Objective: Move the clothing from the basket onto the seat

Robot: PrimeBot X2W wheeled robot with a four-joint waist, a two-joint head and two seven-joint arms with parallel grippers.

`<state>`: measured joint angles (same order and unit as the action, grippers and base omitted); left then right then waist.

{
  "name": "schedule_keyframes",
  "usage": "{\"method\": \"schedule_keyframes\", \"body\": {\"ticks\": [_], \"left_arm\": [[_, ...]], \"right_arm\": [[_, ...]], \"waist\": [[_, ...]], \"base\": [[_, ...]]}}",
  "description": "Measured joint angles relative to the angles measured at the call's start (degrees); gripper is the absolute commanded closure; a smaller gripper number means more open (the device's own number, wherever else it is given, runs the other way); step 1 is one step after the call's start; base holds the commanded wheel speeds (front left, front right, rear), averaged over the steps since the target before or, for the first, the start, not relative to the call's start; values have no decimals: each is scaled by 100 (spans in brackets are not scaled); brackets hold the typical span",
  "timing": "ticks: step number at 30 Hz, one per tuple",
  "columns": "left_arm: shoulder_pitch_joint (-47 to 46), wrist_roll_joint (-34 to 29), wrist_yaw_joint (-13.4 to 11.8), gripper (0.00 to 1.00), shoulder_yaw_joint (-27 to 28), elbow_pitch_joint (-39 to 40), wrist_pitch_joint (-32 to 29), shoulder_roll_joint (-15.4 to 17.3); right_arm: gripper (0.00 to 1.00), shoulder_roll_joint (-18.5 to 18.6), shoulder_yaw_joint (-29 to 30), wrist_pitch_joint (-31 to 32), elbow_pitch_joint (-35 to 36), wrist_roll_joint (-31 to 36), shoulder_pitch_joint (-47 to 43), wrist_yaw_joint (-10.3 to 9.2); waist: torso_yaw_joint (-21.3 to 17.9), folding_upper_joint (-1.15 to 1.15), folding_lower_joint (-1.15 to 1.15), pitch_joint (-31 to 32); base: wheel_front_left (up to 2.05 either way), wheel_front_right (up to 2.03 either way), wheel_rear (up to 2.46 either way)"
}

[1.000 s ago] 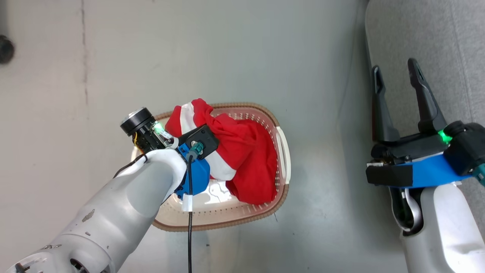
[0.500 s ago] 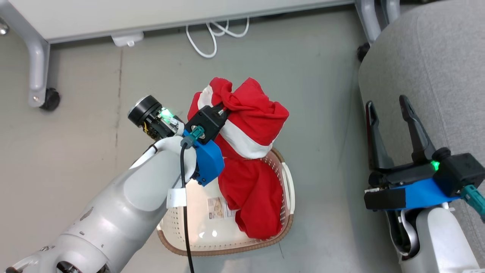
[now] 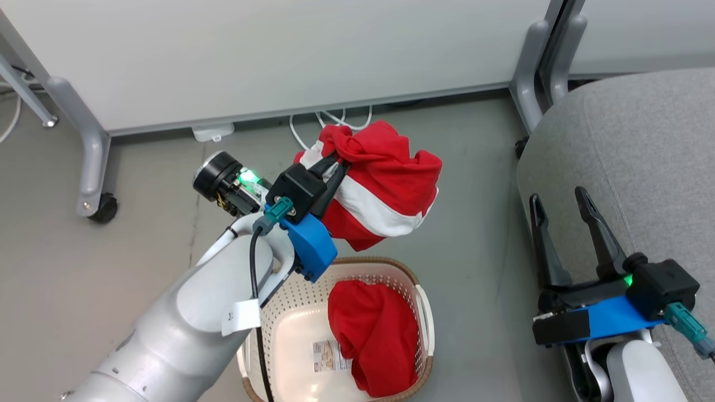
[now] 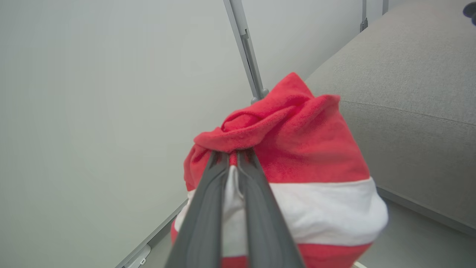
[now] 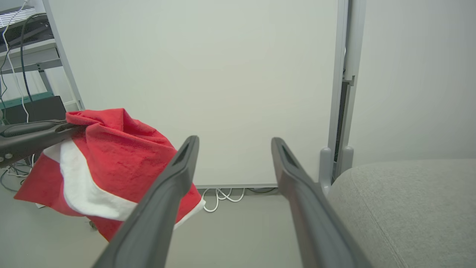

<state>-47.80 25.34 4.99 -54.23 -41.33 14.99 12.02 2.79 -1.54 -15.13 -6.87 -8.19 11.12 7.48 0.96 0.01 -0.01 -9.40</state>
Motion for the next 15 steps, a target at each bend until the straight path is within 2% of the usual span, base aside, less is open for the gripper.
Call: {"method": "schedule_keyframes", "body": {"ticks": [7,15], "left_arm": [[324,-119,4,100,210,282,0,-7],[425,-255,35,100,331,368,0,-1]], "right_arm": [[0,-1,29,0,-15,-44,-212,0],[0,0,36,0,-13,-56,-261,0]], "waist": [[55,0,0,305],[124,0,0,353]], "base": [[0,0,0],[0,0,0]]}}
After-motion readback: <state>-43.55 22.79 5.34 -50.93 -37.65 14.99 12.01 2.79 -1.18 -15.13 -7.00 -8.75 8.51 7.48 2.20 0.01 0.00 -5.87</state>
